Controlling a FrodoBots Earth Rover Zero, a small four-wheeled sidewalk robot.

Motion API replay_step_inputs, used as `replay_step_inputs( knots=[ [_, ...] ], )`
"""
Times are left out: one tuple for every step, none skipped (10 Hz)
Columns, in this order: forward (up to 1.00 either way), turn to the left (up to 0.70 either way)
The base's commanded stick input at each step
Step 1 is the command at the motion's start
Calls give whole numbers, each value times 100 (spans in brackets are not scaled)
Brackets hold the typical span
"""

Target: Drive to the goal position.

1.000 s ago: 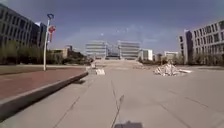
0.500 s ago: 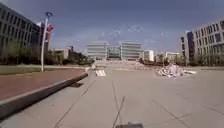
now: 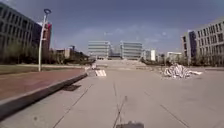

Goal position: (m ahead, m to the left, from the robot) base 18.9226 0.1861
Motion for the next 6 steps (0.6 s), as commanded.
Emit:
replay_step_inputs(
  knots=[
    [70,-30],
    [70,-34],
    [70,-34],
    [70,-26],
    [70,1],
    [70,1]
  ],
)
